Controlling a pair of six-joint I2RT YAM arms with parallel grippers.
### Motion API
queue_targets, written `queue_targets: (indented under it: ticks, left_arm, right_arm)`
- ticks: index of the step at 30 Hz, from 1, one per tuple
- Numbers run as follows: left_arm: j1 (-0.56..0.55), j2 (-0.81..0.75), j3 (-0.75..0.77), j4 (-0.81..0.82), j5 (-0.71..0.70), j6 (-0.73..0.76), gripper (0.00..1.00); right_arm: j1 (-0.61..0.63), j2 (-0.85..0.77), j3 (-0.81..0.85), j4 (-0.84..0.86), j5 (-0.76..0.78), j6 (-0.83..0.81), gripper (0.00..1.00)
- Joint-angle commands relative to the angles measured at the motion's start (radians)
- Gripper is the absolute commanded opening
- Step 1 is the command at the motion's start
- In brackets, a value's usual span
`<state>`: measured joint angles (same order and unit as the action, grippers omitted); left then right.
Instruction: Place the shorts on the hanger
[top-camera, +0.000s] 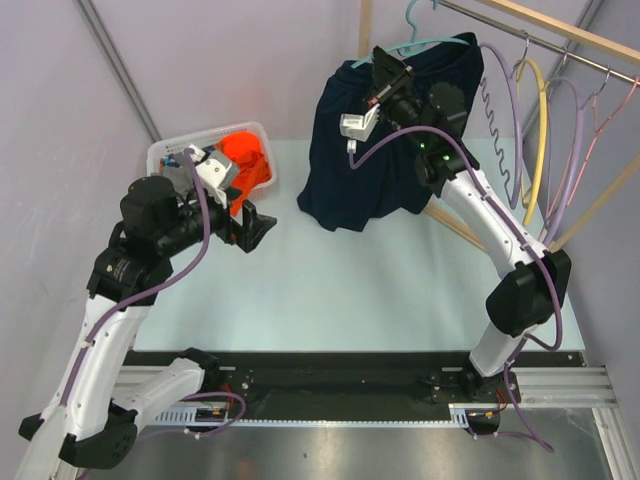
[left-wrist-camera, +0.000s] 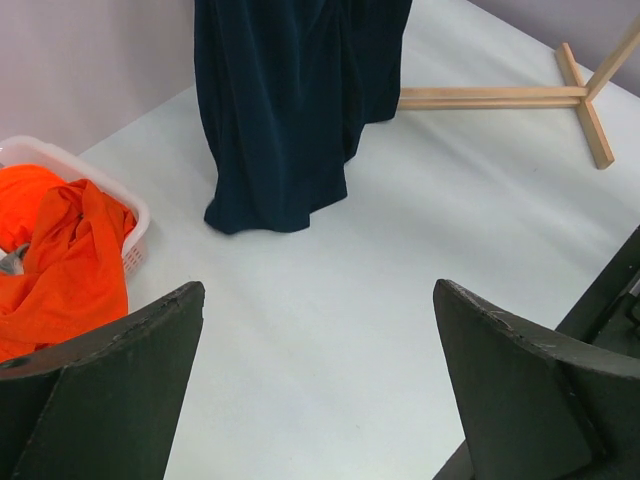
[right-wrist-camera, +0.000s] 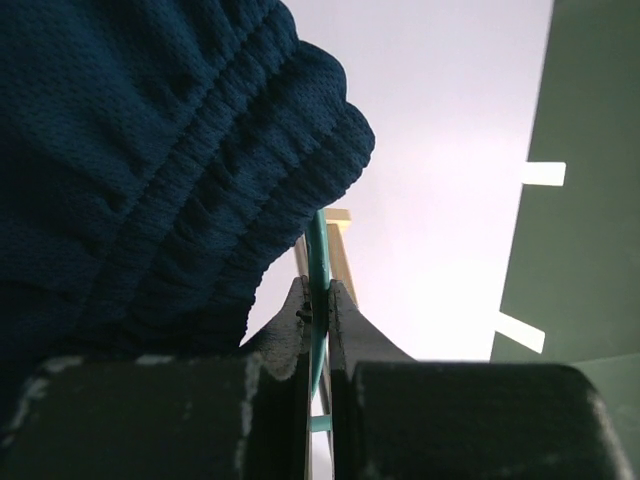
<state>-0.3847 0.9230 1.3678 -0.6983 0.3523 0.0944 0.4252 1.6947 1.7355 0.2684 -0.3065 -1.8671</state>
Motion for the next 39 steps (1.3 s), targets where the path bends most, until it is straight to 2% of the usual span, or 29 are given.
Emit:
queue_targets:
  ticks: [1,10,20,27,39]
  left_arm:
    - [0.006,-0.01,-0.01,0.028,0.024,-0.021,1.0]
    - [0.006,-0.013,-0.042,0.031,0.03,-0.022,1.0]
    - [0.007,0.007,-0.046,0.04,0.047,-0.022,1.0]
    - [0.007,0.019,-0.036,0.04,0.057,-0.021,1.0]
    - [0.009,0.039,-0.033,0.052,0.073,-0.022,1.0]
  right_arm:
    - [-0.042,0.02,0.102,0.037,-0.066,-0.118,0.0]
    - [-0.124,0.077,0.167,0.018,-0.131,-0.194,0.0]
    - [-0.103,0.036,0.116,0.012,-0.184,-0.251,0.0]
    - [-0.144,0.085,0.209,0.0,-0.206,-0.264,0.0]
    - [-0.169,0.102,0.276,-0.092,-0.247,-0.336,0.0]
